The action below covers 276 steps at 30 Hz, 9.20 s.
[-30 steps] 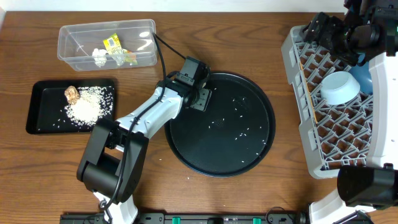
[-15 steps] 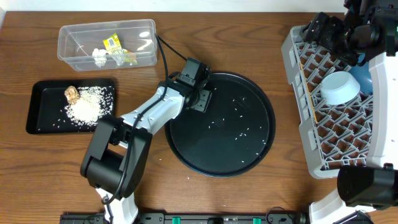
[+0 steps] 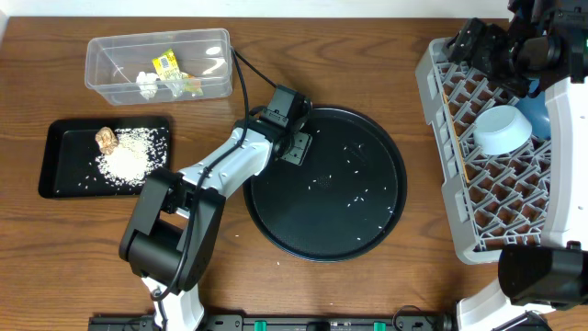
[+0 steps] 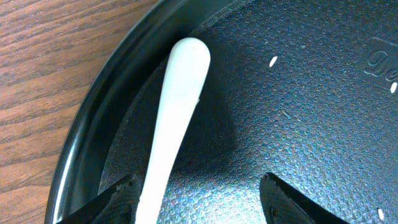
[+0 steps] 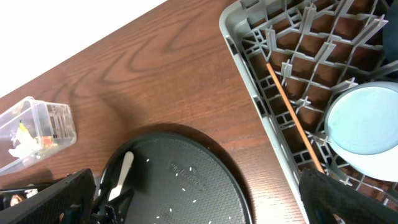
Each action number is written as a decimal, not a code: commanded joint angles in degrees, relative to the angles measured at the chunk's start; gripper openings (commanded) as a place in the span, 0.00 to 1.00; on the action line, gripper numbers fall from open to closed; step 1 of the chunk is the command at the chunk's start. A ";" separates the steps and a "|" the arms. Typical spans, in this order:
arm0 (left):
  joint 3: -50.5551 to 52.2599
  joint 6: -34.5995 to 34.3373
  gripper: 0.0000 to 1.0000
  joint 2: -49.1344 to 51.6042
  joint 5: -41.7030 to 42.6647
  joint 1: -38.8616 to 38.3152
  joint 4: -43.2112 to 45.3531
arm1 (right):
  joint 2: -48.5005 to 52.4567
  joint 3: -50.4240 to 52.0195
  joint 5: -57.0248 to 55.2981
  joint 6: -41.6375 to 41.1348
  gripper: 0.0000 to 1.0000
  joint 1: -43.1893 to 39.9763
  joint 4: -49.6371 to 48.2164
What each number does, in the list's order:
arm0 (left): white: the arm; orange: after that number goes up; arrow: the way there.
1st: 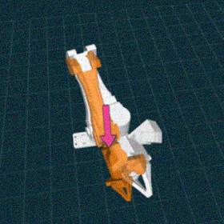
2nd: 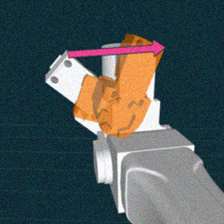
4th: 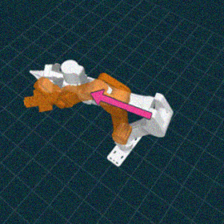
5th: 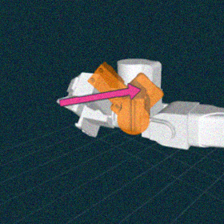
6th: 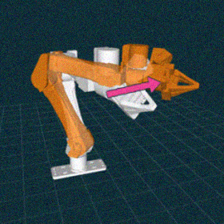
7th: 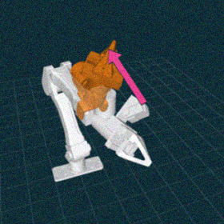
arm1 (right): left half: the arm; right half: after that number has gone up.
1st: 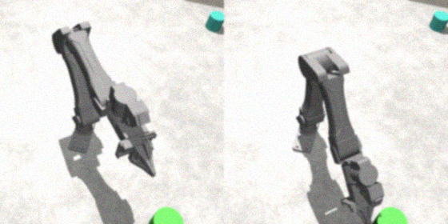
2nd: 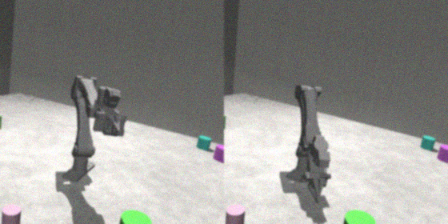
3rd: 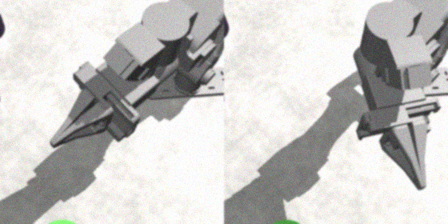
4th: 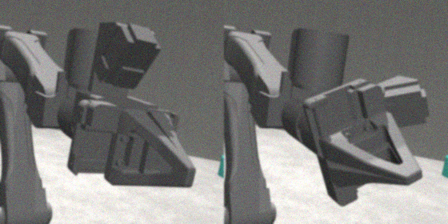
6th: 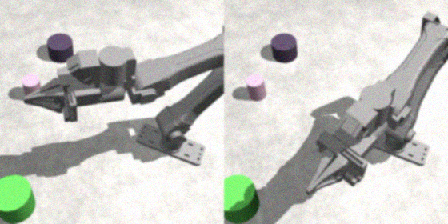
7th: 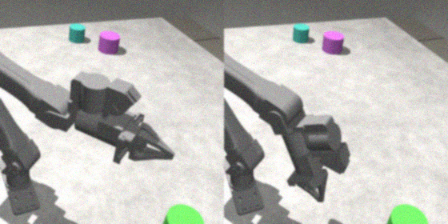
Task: Sort waste into correct bins and load items into the dishwasher rack
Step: 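Lower the left gripper and close it on the white spoon handle, then lift the white utensil off the tray with the left gripper, then swing the left gripper right and release the utensil onto the tray's right side, then retract the left arm back toward the left side of the table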
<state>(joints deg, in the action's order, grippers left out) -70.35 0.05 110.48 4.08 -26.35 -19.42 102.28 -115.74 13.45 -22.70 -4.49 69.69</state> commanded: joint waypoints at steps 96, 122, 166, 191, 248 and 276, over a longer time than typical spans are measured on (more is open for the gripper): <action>2.38 -2.23 0.39 1.31 -2.47 -2.99 -4.70 | -0.24 0.04 -0.17 0.92 0.99 0.39 0.22; 2.21 1.88 0.39 1.92 -3.30 -3.19 4.72 | -0.24 0.04 -0.15 0.92 0.99 0.39 0.22; 2.19 1.60 0.06 4.94 -3.28 -3.26 6.49 | -0.24 0.04 -0.15 0.92 0.99 0.39 0.22; 2.21 -2.19 0.34 -1.16 -2.19 -2.60 3.67 | -0.24 0.04 -0.15 0.92 0.99 0.39 0.22; 2.14 -3.89 0.06 -3.54 3.04 -1.79 -0.94 | -0.24 0.04 -0.15 0.92 0.99 0.39 0.22; 1.33 -16.65 0.38 -4.39 16.41 -1.57 4.04 | -0.24 0.04 -0.17 0.92 0.99 0.39 0.22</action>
<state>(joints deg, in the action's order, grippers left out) -68.71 -16.51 107.66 19.84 -28.03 -15.03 102.28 -115.74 13.43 -22.68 -4.49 69.80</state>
